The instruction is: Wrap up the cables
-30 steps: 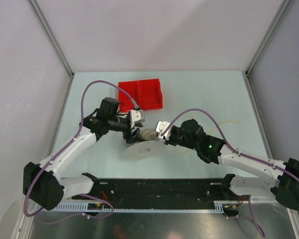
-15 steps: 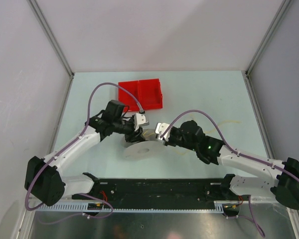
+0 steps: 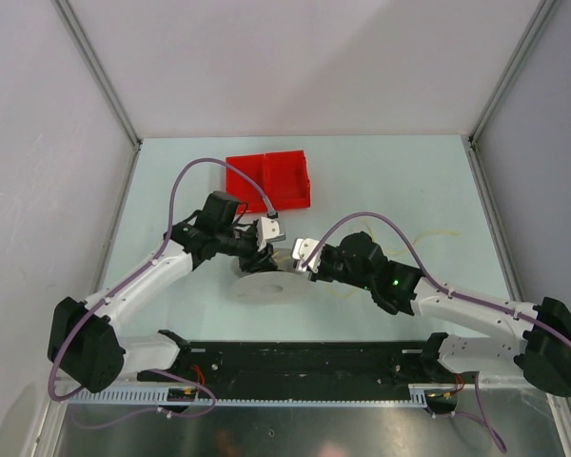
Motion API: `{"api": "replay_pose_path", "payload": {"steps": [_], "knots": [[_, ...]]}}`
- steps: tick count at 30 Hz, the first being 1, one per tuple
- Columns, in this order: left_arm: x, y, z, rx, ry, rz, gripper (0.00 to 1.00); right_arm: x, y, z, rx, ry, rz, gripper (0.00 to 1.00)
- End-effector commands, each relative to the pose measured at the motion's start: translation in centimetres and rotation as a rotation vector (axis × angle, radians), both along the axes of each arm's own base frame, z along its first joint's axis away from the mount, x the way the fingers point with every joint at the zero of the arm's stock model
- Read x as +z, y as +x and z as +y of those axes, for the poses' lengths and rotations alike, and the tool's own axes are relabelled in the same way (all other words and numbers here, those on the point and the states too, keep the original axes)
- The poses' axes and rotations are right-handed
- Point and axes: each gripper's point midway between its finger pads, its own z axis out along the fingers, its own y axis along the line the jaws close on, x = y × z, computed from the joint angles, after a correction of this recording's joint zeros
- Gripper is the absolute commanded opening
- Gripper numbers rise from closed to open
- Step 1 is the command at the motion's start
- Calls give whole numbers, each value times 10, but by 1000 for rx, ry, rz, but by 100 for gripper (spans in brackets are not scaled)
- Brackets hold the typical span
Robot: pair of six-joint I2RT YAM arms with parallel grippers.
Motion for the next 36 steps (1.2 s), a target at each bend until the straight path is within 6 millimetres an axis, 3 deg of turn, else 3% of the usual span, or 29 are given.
{"api": "replay_pose_path", "payload": {"steps": [1,7,12,17,22,25,28,32,36], "knots": [[2,4,-2,-16,5,-37,40,9,3,4,-6,32,-29,0],[4,3,-4,-25,-4,-37,6,8,5,2,-20,29,-31,0],[9,4,-4,-22,-15,-45,0,9,8,-2,-32,50,1,0],[22,8,-1,-7,-42,-68,0,8,9,-15,-37,65,73,25],[46,18,3,21,-70,-134,0,4,1,-35,-9,78,189,72],[64,20,5,47,-98,-156,0,15,1,-49,1,135,240,89],[85,21,6,83,-146,-148,0,34,6,-65,-30,184,203,98],[120,21,7,129,-218,-135,0,59,22,-93,-143,231,109,99],[163,26,8,190,-294,-131,0,67,27,-121,-163,222,70,99]]}}
